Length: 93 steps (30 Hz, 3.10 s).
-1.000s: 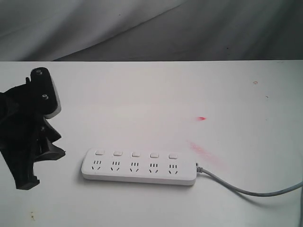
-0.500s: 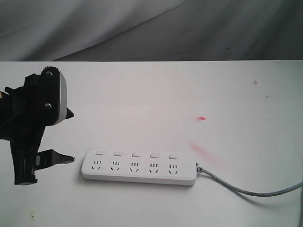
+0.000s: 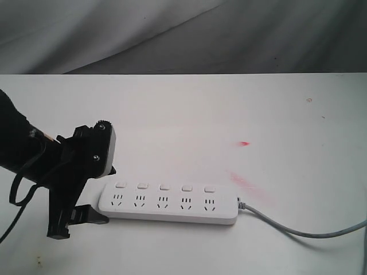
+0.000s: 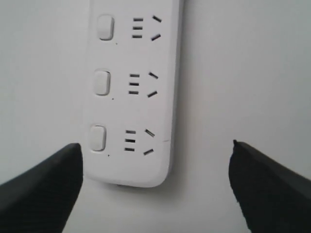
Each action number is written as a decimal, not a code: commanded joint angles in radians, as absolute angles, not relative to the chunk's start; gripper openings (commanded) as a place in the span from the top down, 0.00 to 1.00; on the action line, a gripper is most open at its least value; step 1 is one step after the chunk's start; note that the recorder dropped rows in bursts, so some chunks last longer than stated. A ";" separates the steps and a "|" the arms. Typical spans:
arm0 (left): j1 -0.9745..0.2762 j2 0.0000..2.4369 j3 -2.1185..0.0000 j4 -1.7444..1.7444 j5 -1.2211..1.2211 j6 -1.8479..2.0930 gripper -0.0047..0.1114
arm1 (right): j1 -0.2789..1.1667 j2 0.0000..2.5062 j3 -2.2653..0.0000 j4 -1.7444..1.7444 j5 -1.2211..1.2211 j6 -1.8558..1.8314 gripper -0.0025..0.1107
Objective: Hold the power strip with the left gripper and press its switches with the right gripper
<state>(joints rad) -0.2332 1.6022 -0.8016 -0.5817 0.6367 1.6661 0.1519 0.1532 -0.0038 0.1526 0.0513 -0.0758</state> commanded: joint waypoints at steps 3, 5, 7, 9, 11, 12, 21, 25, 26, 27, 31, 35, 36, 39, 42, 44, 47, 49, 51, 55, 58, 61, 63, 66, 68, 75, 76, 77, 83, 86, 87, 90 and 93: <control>-0.232 1.648 -0.809 -0.604 0.571 1.679 0.29 | 0.150 0.145 0.000 0.141 0.042 -0.074 0.98; -0.232 1.664 -0.809 -0.604 0.571 1.679 0.29 | 0.150 0.145 0.000 0.141 0.042 -0.074 0.98; -0.232 1.681 -0.809 -0.604 0.564 1.679 0.29 | 0.150 0.145 0.000 0.141 0.042 -0.074 0.98; -0.232 1.693 -0.809 -0.604 0.545 1.679 0.29 | 0.150 0.145 0.000 0.141 0.042 -0.074 0.98; -0.232 1.701 -0.809 -0.604 0.525 1.679 0.29 | 0.150 0.145 0.000 0.141 0.042 -0.074 0.98; -0.232 1.703 -0.809 -0.604 0.519 1.679 0.29 | 0.150 0.145 0.000 0.141 0.042 -0.074 0.98; -0.232 1.703 -0.809 -0.604 0.470 1.679 0.26 | 0.150 0.145 0.000 0.141 0.042 -0.074 0.98; -0.232 1.703 -0.809 -0.612 0.471 1.679 0.25 | 0.150 0.145 0.000 0.141 0.042 -0.074 0.98; -0.232 1.703 -0.809 -0.612 0.467 1.679 0.25 | 0.150 0.145 0.000 0.141 0.042 -0.074 0.98; -0.232 1.703 -0.809 -0.612 0.467 1.679 0.25 | 0.150 0.145 0.000 0.141 0.042 -0.074 0.98; -0.232 1.703 -0.809 -0.618 0.456 1.679 0.25 | 0.150 0.145 0.000 0.141 0.042 -0.074 0.98; -0.232 1.703 -0.809 -0.667 0.416 1.676 0.25 | 0.150 0.145 0.000 0.141 0.042 -0.074 0.98; -0.232 1.703 -0.809 -0.688 0.414 1.676 0.25 | 0.150 0.145 0.000 0.141 0.042 -0.074 0.98; -0.232 1.703 -0.809 -0.701 0.407 1.676 0.25 | 0.150 0.145 0.000 0.141 0.042 -0.074 0.98; -0.232 1.703 -0.809 -0.701 0.418 1.676 0.25 | 0.150 0.145 0.000 0.141 0.042 -0.074 0.98; -0.232 1.703 -0.809 -0.697 0.418 1.676 0.23 | 0.150 0.145 0.000 0.141 0.042 -0.074 0.98; -0.232 1.703 -0.809 -0.690 0.418 1.765 0.17 | 0.150 0.145 0.000 0.141 0.042 -0.074 0.98; -0.232 1.703 -0.809 -0.690 0.426 1.821 0.16 | 0.150 0.145 0.000 0.141 0.042 -0.074 0.98; -0.232 1.703 -0.809 -0.674 0.429 1.817 0.16 | 0.150 0.145 0.000 0.141 0.042 -0.074 0.98; -0.232 1.705 -0.809 -0.672 0.430 1.808 0.16 | 0.150 0.145 0.000 0.141 0.042 -0.074 0.98; -0.227 1.728 -0.809 -0.672 0.445 1.768 0.16 | 0.150 0.145 0.000 0.141 0.042 -0.074 0.98; -0.209 1.765 -0.809 -0.672 0.471 1.728 0.16 | 0.150 0.145 0.000 0.141 0.042 -0.074 0.98; -0.195 1.774 -0.809 -0.674 0.482 1.728 0.16 | 0.150 0.145 0.000 0.141 0.042 -0.074 0.98; -0.173 1.777 -0.809 -0.677 0.500 1.728 0.16 | 0.150 0.145 0.000 0.141 0.042 -0.074 0.98; -0.160 1.781 -0.809 -0.679 0.505 1.728 0.16 | 0.150 0.145 0.000 0.141 0.042 -0.074 0.98; -0.150 1.785 -0.809 -0.720 0.514 1.817 0.16 | 0.150 0.145 0.000 0.141 0.042 -0.074 0.98; -0.150 1.789 -0.809 -0.724 0.514 1.819 0.16 | 0.150 0.145 0.000 0.141 0.042 -0.074 0.98; -0.150 1.794 -0.809 -0.724 0.514 1.819 0.16 | 0.150 0.145 0.000 0.141 0.042 -0.074 0.98; -0.150 1.862 -0.855 -0.724 0.564 1.810 0.16 | 0.150 0.145 0.000 0.141 0.042 -0.074 0.98; -0.150 1.870 -0.869 -0.724 0.570 1.810 0.16 | 0.150 0.145 0.000 0.141 0.042 -0.074 0.98; -0.150 1.871 -0.874 -0.724 0.569 1.810 0.16 | 0.150 0.145 0.000 0.141 0.042 -0.074 0.98; -0.150 1.874 -0.878 -0.724 0.564 1.810 0.16 | 0.150 0.145 0.000 0.141 0.042 -0.074 0.98; -0.150 1.874 -0.878 -0.722 0.555 1.810 0.16 | 0.150 0.145 0.000 0.141 0.042 -0.074 0.98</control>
<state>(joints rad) -0.1525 1.8712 -0.8714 -0.7143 0.5612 1.8133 0.1519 0.1532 -0.0038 0.1526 0.0513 -0.0758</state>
